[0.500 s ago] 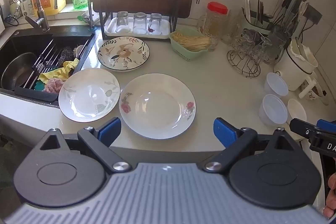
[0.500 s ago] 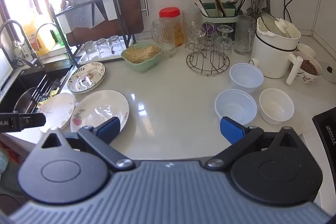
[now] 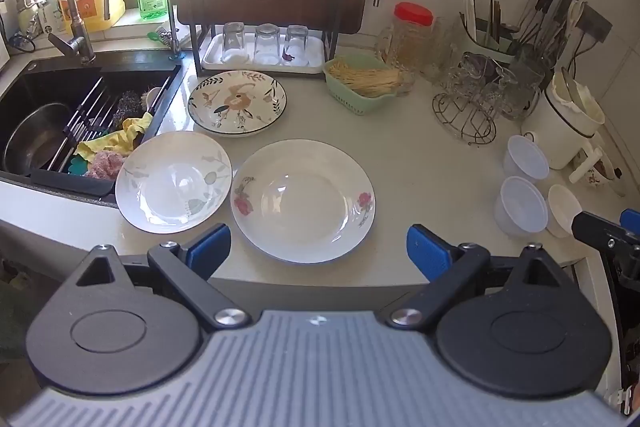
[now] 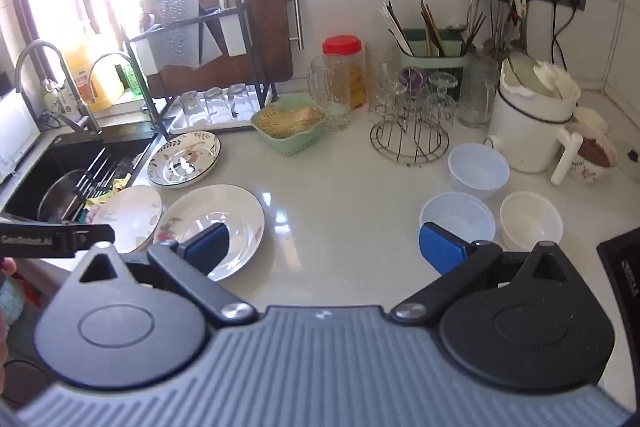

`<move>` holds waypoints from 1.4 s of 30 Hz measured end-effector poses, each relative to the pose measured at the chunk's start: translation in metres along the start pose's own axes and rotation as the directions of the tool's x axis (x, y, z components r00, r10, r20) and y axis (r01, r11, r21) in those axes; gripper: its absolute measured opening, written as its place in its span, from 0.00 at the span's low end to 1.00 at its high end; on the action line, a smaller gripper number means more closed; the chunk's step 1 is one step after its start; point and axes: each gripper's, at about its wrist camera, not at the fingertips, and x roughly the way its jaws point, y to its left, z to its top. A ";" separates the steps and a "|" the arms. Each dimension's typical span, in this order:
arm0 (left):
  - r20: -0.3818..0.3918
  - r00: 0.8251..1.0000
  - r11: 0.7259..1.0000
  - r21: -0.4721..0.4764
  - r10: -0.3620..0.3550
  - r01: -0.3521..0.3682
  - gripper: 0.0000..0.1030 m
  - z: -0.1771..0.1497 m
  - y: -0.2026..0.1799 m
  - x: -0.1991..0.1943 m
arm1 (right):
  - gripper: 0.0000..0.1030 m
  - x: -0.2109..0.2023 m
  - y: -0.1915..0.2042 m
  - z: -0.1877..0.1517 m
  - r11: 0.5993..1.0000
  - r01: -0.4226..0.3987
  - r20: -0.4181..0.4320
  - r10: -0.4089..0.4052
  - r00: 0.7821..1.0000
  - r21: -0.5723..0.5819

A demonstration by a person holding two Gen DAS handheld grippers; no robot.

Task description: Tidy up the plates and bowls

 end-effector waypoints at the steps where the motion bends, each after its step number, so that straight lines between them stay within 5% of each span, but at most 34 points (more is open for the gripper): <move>1: -0.001 1.000 1.000 0.001 -0.001 0.001 0.94 0.000 0.000 -0.001 | 1.00 -0.002 0.000 0.002 1.000 0.001 -0.002 -0.001 1.000 0.000; 9: -0.024 1.000 1.000 0.013 -0.003 0.003 0.94 0.009 -0.001 0.005 | 1.00 -0.009 0.003 0.006 0.999 0.030 -0.073 -0.030 0.997 0.010; 21: -0.069 0.998 0.998 0.068 0.003 0.001 0.94 0.022 -0.002 0.023 | 1.00 -0.043 0.002 0.040 0.989 -0.114 -0.061 0.120 0.991 0.091; 31: -0.097 0.994 0.995 0.096 0.043 -0.033 0.94 0.051 0.028 0.054 | 1.00 -0.046 -0.025 0.076 0.997 0.040 -0.099 -0.034 0.994 0.065; 36: -0.124 0.991 0.991 0.125 0.054 -0.039 0.94 0.064 0.033 0.074 | 1.00 -0.043 -0.038 0.091 0.992 0.034 -0.178 -0.012 0.984 0.124; 42: -0.130 0.990 0.986 0.161 0.060 -0.039 0.94 0.065 0.023 0.081 | 1.00 -0.051 -0.040 0.099 0.992 0.070 -0.167 -0.052 0.985 0.104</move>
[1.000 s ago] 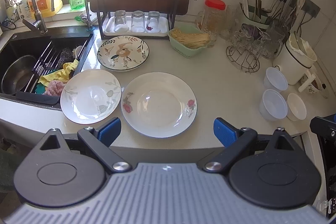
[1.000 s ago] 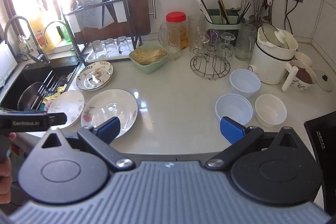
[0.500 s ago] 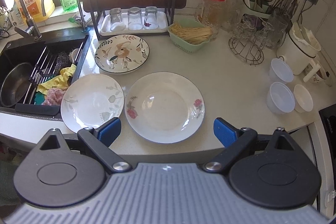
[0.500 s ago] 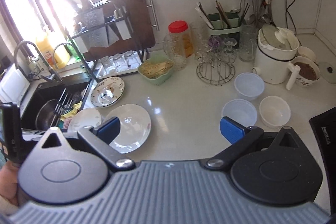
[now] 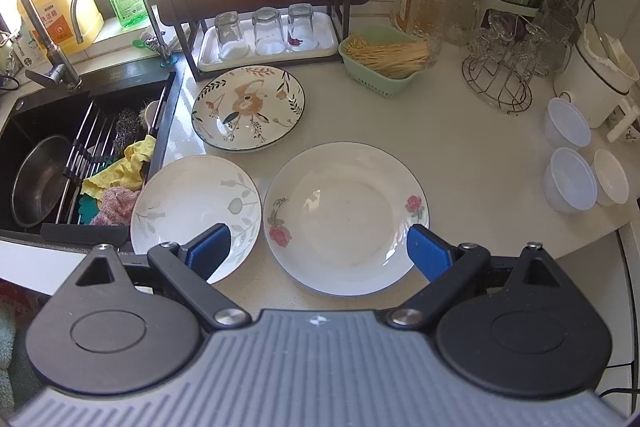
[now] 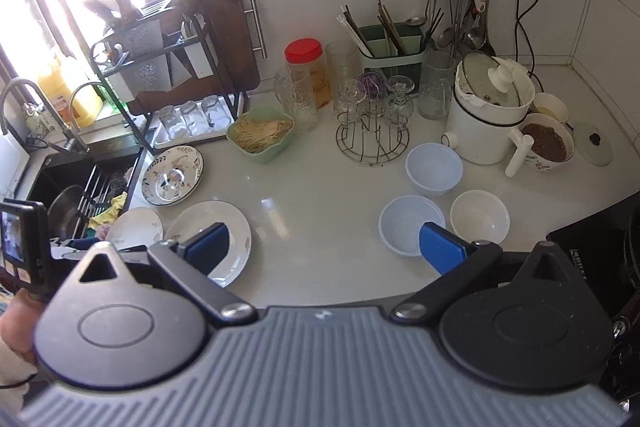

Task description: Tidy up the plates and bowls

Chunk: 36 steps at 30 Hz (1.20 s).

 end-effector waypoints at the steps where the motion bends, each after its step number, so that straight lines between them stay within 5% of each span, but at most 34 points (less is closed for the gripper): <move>1: -0.003 1.000 1.000 0.005 -0.007 0.007 0.94 -0.002 -0.003 0.000 | 1.00 0.001 -0.002 0.000 1.000 0.007 -0.002 -0.007 1.000 0.000; 22: -0.020 1.000 0.998 -0.059 0.004 -0.005 0.94 -0.014 -0.003 -0.003 | 1.00 0.001 0.000 0.005 0.998 -0.014 -0.011 0.014 1.000 -0.069; 25: -0.013 0.999 0.993 -0.109 -0.037 0.035 0.94 -0.014 0.000 -0.007 | 1.00 0.008 -0.001 0.001 0.996 -0.002 -0.019 0.001 1.000 -0.084; 36: 0.031 1.000 0.989 -0.147 -0.005 0.009 0.94 -0.018 -0.009 -0.030 | 1.00 0.046 0.001 -0.020 0.994 -0.075 -0.040 0.072 0.997 -0.076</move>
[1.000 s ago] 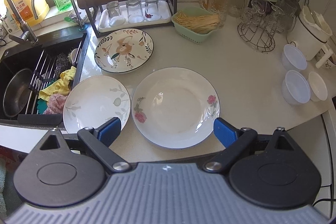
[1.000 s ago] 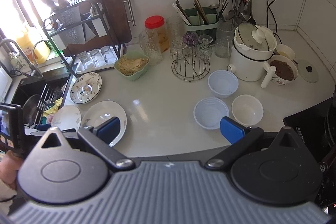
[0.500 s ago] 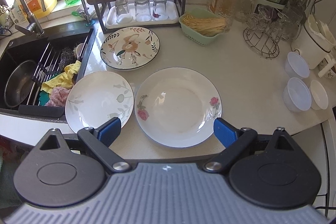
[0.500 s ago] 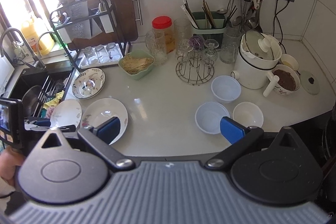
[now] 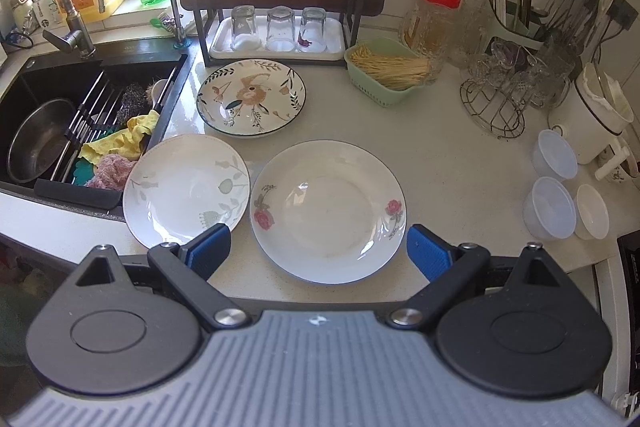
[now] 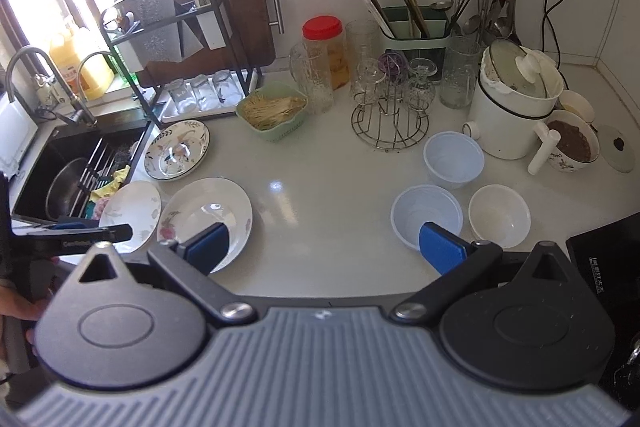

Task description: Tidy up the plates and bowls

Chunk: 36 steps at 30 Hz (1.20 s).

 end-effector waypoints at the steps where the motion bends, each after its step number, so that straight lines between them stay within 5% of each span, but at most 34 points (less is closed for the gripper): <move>1: 0.006 1.000 1.000 -0.004 0.002 -0.002 0.94 -0.002 -0.001 -0.002 | 1.00 0.004 0.001 -0.002 1.000 0.007 0.007 -0.007 1.000 -0.014; 8: 0.026 0.999 0.997 -0.069 0.020 -0.018 0.94 -0.017 -0.007 -0.007 | 1.00 0.031 0.007 -0.016 0.994 -0.042 0.026 0.045 0.999 -0.105; 12: 0.060 0.997 0.994 -0.104 0.048 -0.042 0.94 -0.028 -0.015 -0.013 | 1.00 0.051 -0.002 -0.023 0.987 -0.136 -0.003 0.137 0.991 -0.083; 20: 0.058 0.994 0.976 -0.203 0.088 -0.074 0.94 -0.046 -0.017 -0.013 | 1.00 0.074 0.002 -0.037 0.981 -0.100 0.023 0.105 0.994 -0.167; 26: 0.035 0.996 0.971 -0.227 0.079 -0.069 0.94 -0.048 0.002 -0.004 | 1.00 0.084 0.014 -0.036 0.981 -0.069 0.058 0.081 0.995 -0.182; 36: 0.024 1.000 0.986 -0.165 0.019 -0.014 0.94 -0.010 0.063 0.027 | 1.00 0.118 0.075 -0.036 0.984 -0.132 0.039 0.137 0.990 -0.117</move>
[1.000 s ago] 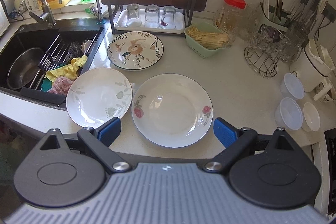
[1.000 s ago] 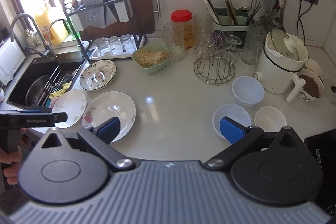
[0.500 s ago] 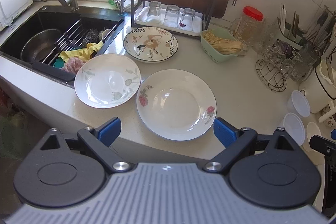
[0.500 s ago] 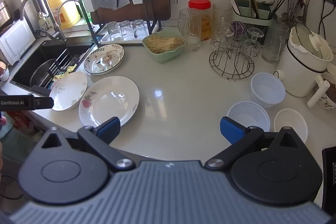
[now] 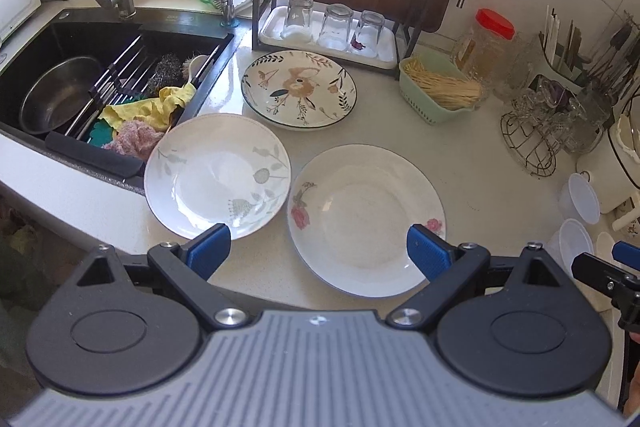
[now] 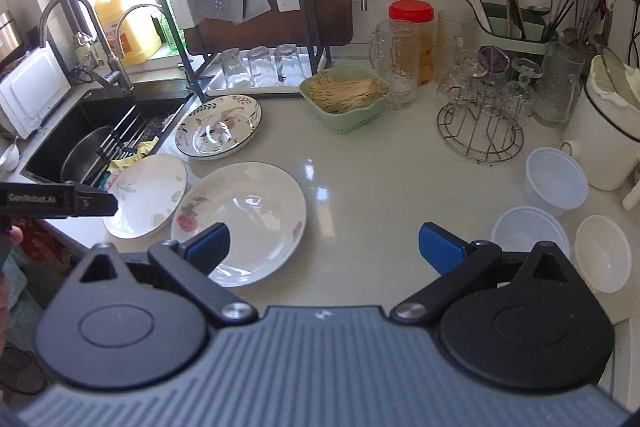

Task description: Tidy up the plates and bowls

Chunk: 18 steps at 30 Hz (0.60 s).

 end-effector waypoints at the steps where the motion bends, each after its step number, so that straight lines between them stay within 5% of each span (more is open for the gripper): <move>1: -0.001 1.000 1.000 0.004 -0.005 0.005 0.94 0.006 0.008 0.003 | 1.00 0.006 0.008 0.001 1.000 -0.011 -0.003 0.011 1.000 0.014; 18: -0.095 0.995 0.999 -0.024 -0.034 0.031 0.94 0.065 0.171 0.094 | 0.92 0.078 0.132 0.014 0.986 -0.109 0.020 0.107 0.994 0.122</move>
